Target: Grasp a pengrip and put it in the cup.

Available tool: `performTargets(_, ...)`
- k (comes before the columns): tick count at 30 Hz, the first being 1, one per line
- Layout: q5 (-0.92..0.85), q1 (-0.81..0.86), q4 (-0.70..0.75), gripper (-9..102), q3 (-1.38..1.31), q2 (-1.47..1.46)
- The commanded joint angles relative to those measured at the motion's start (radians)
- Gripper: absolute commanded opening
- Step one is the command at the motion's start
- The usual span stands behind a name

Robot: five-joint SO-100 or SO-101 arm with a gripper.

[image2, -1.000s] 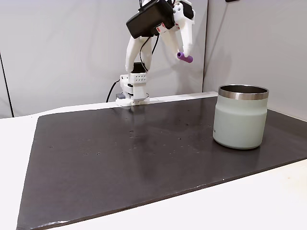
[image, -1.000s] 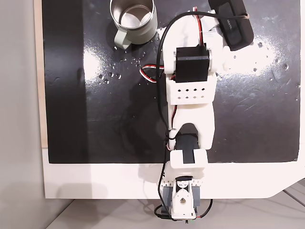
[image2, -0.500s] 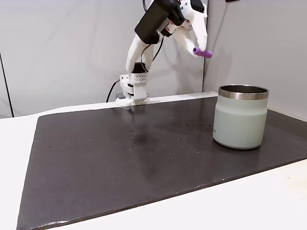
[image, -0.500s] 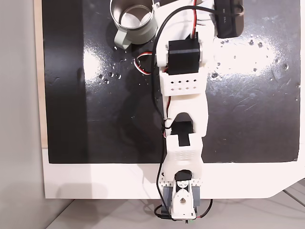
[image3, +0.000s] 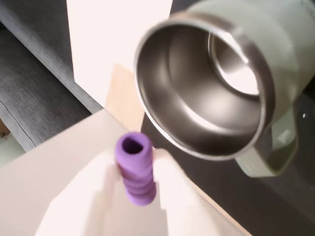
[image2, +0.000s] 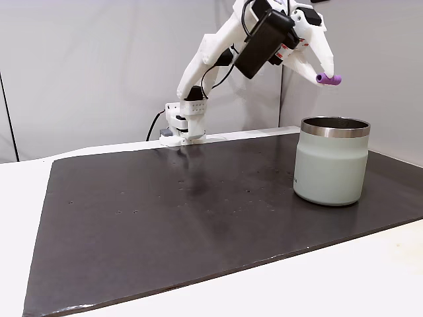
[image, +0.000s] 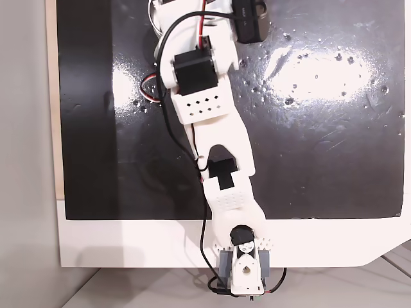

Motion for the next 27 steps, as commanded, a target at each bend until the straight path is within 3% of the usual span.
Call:
performTargets(1,0.038,-0.035,-0.020,0,-0.057,0.012)
performTargets(13,0.069,-0.044,-0.012,1,-0.066,0.008)
performTargets(19,0.069,-0.044,0.002,24,-0.098,0.008)
performTargets(27,0.061,-0.046,0.011,26,-0.106,0.008)
